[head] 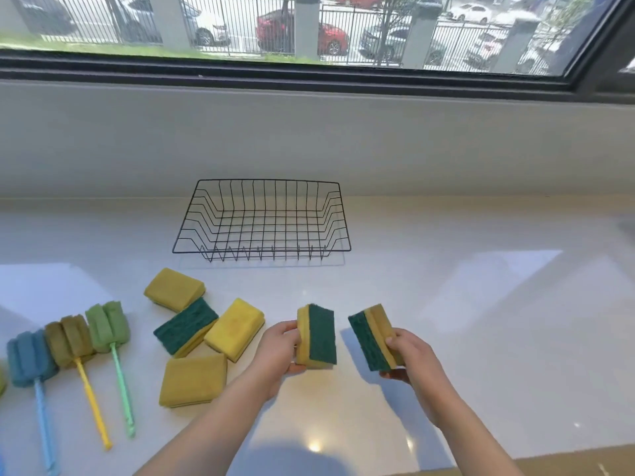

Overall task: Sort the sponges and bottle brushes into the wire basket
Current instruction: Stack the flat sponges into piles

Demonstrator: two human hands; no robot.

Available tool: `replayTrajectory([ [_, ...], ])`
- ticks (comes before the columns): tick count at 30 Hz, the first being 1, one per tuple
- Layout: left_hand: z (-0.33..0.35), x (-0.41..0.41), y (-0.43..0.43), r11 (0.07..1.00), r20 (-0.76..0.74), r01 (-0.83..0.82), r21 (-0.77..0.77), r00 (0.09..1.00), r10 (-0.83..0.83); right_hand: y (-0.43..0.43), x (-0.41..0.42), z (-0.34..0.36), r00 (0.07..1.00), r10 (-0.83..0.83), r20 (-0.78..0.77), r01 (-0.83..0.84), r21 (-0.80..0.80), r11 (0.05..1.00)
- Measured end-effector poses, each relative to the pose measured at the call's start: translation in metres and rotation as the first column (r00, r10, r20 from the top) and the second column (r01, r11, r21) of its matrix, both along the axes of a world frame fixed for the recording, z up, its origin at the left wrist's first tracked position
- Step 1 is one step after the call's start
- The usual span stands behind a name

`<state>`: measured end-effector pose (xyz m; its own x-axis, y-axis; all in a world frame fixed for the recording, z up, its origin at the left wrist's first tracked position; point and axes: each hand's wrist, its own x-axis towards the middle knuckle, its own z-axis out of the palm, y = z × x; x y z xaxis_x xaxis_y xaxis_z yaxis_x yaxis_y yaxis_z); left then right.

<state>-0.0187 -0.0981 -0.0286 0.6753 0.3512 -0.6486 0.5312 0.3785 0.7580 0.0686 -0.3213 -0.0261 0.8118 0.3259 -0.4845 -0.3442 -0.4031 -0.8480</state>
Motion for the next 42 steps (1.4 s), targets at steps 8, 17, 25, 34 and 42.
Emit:
replayTrajectory([
  [8,-0.024,-0.005,-0.005,0.807,-0.060,0.143,0.573,0.989,-0.133,0.011,-0.011,-0.011,0.928,-0.217,-0.302,0.290,0.223,0.931],
  [17,-0.036,-0.019,-0.010,0.672,-0.103,0.186,0.716,0.981,-0.162,0.036,-0.026,-0.013,0.895,-0.173,-0.411,0.309,0.294,0.904],
  [25,-0.012,-0.019,-0.007,0.912,0.197,-0.053,0.407,0.980,-0.031,0.072,-0.042,-0.010,0.904,0.065,-0.423,0.091,0.340,0.936],
  [34,-0.013,-0.014,-0.002,0.925,0.125,-0.099,0.366,0.991,0.057,0.086,-0.045,-0.014,0.996,0.073,0.055,-0.072,-0.020,0.997],
  [42,-0.019,-0.019,-0.003,0.933,0.105,-0.082,0.350,0.993,0.048,0.093,-0.046,-0.023,0.993,0.069,0.099,-0.056,-0.135,0.989],
])
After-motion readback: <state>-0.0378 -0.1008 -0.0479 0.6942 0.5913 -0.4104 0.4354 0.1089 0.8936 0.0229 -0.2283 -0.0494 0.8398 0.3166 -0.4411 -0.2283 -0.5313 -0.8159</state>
